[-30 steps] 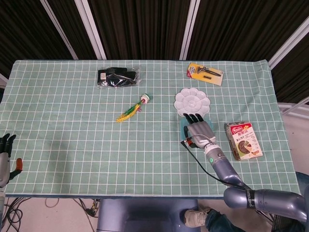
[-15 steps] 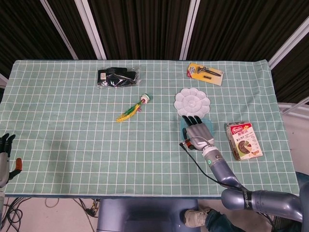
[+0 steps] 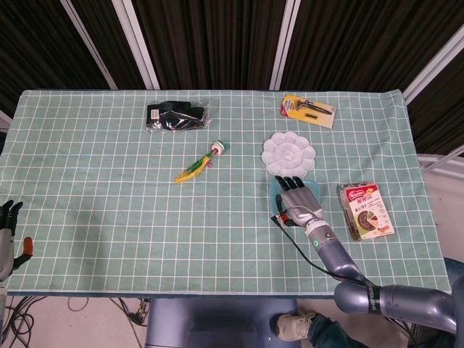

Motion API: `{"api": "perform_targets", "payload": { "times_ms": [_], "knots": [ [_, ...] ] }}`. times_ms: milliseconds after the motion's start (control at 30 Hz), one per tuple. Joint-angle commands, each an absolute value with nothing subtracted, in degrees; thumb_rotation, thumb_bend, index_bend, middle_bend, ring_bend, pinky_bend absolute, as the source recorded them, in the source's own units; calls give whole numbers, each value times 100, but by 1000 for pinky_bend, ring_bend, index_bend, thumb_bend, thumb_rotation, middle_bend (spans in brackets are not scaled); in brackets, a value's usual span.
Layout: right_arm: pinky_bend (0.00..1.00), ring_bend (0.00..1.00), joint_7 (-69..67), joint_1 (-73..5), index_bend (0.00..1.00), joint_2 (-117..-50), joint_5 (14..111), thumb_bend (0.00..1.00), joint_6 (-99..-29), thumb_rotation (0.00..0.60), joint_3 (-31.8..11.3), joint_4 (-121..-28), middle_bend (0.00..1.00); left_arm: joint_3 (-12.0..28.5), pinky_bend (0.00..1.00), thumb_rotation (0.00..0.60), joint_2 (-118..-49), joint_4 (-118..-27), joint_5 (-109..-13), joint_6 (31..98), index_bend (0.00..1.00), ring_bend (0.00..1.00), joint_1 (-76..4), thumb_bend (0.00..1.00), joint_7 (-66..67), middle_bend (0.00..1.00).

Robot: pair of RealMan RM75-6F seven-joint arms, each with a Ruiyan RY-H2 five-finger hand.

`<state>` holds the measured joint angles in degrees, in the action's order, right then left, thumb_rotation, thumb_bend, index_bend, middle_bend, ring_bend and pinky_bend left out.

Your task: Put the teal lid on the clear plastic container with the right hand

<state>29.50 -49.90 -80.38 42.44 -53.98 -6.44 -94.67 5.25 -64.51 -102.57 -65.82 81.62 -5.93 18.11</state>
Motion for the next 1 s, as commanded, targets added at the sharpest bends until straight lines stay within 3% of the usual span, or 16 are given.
{"api": "perform_targets", "payload": {
  "times_ms": [33, 600, 1000],
  "knots": [
    [0, 0, 2947, -4993, 628, -8048, 4229, 522, -5386, 600, -647, -9440, 23, 526, 0, 600, -6448, -10258, -6582, 8163, 61, 0, -591, 526, 1806, 0],
    [0, 0, 2959, -5015, 628, -8211, 4222, 521, -5239, 600, -583, -9155, 24, 522, 0, 600, -6426, -10286, -6550, 8136, 60, 0, -595, 525, 1806, 0],
    [0, 0, 2828, -5180, 628, -7969, 3861, 522, -5240, 600, -1078, -9055, 22, 529, 0, 600, -6411, -10306, -6522, 8114, 60, 0, -598, 525, 1773, 0]
  ]
}}
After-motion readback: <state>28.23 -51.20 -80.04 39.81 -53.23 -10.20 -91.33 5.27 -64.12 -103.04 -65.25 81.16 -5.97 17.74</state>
